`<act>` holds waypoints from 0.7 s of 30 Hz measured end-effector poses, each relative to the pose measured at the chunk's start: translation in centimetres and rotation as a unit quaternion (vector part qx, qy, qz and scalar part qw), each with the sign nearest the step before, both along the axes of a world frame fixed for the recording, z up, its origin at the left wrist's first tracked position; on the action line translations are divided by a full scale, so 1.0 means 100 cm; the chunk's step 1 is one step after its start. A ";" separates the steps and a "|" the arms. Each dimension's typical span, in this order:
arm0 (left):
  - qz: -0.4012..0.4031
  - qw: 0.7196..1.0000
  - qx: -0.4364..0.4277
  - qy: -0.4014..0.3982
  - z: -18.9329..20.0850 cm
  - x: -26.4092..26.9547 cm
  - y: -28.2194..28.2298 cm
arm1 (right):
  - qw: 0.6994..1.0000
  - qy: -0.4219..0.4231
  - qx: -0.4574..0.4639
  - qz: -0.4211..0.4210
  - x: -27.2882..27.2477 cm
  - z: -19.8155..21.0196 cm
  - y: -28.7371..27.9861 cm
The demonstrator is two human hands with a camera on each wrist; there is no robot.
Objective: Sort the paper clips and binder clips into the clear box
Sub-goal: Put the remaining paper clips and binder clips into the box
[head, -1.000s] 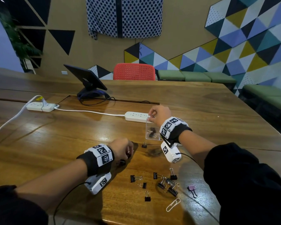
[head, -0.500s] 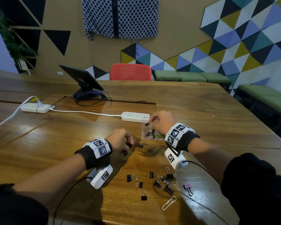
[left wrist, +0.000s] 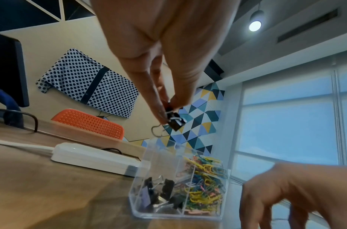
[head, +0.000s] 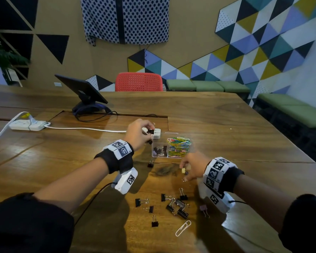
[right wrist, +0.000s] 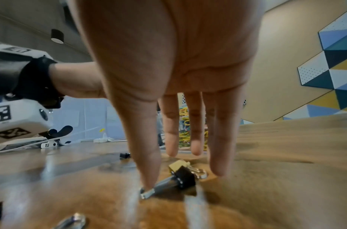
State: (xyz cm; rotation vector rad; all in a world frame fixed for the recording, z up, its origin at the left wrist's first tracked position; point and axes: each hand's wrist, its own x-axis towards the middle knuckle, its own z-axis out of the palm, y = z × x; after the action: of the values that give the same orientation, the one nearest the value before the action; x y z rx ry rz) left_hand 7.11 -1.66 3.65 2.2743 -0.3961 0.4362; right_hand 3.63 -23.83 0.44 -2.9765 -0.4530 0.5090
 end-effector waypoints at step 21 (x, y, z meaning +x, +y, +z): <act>0.007 0.998 0.001 -0.060 -0.035 0.034 -0.038 | 1.000 0.004 0.023 0.016 -0.006 0.001 0.003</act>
State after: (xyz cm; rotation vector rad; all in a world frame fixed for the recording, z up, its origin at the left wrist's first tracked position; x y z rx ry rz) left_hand 10.49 -5.42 0.19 2.2614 -0.4409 0.5813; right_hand 3.07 -23.52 0.54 -2.9264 -0.5046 0.5068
